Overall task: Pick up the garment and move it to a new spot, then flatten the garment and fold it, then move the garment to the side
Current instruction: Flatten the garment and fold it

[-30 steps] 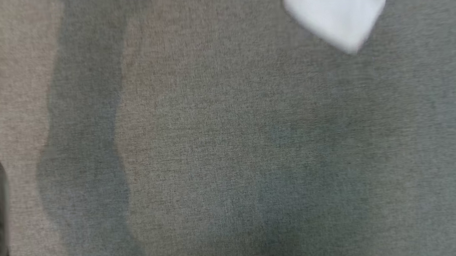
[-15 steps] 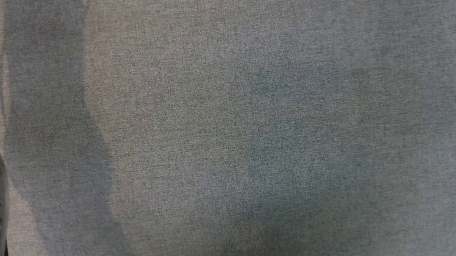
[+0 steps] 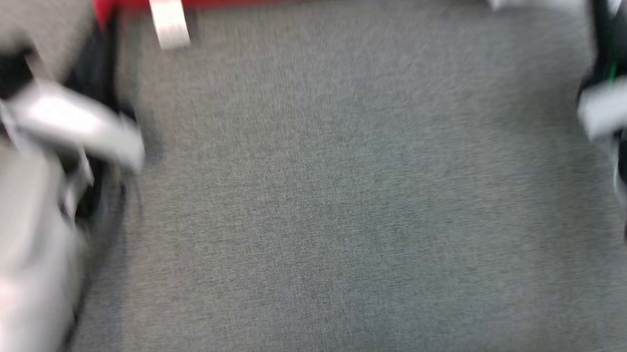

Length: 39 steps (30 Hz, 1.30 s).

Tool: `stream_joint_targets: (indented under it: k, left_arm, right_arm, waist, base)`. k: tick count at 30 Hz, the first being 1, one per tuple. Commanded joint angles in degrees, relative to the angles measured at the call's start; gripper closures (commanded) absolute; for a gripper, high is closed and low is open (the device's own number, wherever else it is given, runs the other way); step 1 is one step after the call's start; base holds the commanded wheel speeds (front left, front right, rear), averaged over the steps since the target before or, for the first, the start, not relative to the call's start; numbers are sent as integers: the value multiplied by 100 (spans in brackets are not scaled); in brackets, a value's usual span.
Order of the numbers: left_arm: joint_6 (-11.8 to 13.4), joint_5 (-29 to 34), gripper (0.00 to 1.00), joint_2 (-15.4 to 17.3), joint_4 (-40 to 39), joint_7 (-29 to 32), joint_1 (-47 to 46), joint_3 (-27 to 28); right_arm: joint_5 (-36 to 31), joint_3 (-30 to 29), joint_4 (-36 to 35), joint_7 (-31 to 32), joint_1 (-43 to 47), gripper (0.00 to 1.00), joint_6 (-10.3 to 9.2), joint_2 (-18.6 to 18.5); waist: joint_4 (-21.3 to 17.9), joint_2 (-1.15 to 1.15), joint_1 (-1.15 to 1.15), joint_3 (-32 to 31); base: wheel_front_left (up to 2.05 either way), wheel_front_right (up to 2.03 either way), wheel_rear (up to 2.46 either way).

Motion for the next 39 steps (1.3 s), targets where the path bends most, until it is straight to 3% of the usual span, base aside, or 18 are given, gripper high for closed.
stream_joint_targets:
  k: [1,4,11,15,20,24,32,38,39]
  left_arm:
    - [73,-103,100,144,-224,-4,545,21]
    - [480,-229,100,324,-1049,39,2025,33]
    - [1840,-915,100,374,-3821,203,5715,171]
    - [2254,-1100,100,416,-5043,370,6630,130]
    - [2384,-1226,100,631,-5787,982,6127,184]
    - [2445,-1501,100,668,-5833,1555,5300,369]
    - [2373,-1913,100,575,-4794,2327,4030,363]
    - [2140,-1948,100,422,-3807,2584,3392,141]
    - [2116,-1963,99,399,-3678,2627,3336,115]
  right_arm:
    - [129,-47,-185,-81,501,100,-1,-124]
    - [222,3,-596,-117,1806,100,-3,-182]
    - [161,-202,-1539,-20,4582,100,-1,41]
    - [268,-504,-2233,102,5407,100,4,289]
    - [294,-863,-2598,515,4826,100,4,369]
    - [116,-961,-2262,929,3723,100,4,313]
    - [-135,-735,-1129,1502,2341,100,3,362]
    - [-439,-517,-269,1412,1730,100,3,369]
    - [-448,-482,-158,1378,1659,62,3,368]
  waist:
    - [-21,0,-1,-729]
    - [-129,0,-1,-1277]
    - [-360,0,-1,-1836]
    - [-306,0,-1,-1755]
    - [-236,0,-1,-1427]
    - [-152,0,-1,-1250]
    - [54,0,-1,-1168]
    - [102,0,-1,-1193]
    - [95,0,-1,-1208]
  base:
    - [0,0,0]
    - [0,0,0]
    - [0,0,0]
    - [0,0,0]
    - [0,0,0]
    - [0,0,0]
    - [0,0,0]
    - [0,0,0]
    - [0,0,0]
